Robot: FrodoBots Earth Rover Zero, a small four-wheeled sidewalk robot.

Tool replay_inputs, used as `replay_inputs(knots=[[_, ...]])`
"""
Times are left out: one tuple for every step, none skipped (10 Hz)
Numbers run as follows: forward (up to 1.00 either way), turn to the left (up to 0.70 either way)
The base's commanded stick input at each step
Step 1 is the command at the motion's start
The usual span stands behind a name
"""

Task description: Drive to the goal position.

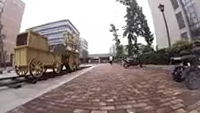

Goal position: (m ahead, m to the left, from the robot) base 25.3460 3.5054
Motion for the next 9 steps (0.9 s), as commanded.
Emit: replay_inputs(knots=[[0.45,0.00],[0.45,0.00],[0.45,0.00],[0.45,0.00],[0.45,0.00],[0.45,0.00],[0.45,0.00],[0.45,0.00],[0.45,0.00]])
